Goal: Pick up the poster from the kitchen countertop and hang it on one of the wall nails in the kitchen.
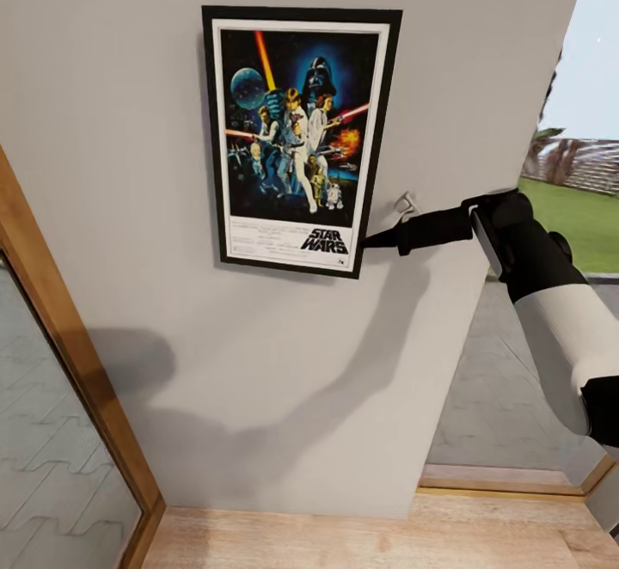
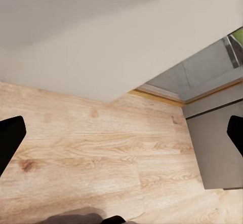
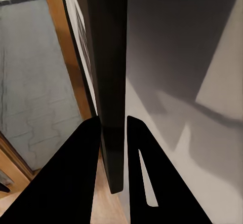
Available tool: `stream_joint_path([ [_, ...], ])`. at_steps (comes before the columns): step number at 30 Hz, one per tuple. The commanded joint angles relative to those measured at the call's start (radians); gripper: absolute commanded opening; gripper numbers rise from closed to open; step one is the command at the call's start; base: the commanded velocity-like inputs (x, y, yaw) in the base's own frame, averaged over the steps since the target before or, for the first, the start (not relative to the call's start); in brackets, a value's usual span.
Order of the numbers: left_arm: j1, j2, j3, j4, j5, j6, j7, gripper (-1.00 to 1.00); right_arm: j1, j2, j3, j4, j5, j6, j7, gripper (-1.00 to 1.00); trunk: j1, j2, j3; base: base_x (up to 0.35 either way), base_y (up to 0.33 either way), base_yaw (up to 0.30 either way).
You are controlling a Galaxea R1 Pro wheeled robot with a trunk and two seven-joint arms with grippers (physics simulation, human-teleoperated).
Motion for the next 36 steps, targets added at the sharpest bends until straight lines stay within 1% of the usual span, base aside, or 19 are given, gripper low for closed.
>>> stream_joint_path([
  [1,-0.001,0.000,0.008,0.001,-0.007,-0.005,-0.003,1.00,0.000,0.000,0.000,-0.001,0.004,0.010,0.007,-1.00,0.001,-0.002,-0.002,0.000,0.000,0.000],
  [13,-0.001,0.000,0.008,0.001,-0.007,-0.005,-0.002,1.00,0.004,0.000,0.000,-0.003,0.004,0.004,0.007,-1.00,0.001,-0.002,-0.002,0.000,0.000,0.000],
  [20,-0.001,0.000,0.008,0.001,-0.007,-0.005,-0.003,1.00,0.026,-0.001,0.000,-0.010,0.004,0.002,0.006,-1.00,0.001,-0.002,-0.002,0.000,0.000,0.000],
  [36,-0.001,0.000,0.008,0.001,-0.007,-0.005,-0.003,1.00,0.032,-0.001,-0.001,-0.012,0.004,0.002,0.006,-1.00,0.001,-0.002,-0.002,0.000,0.000,0.000],
])
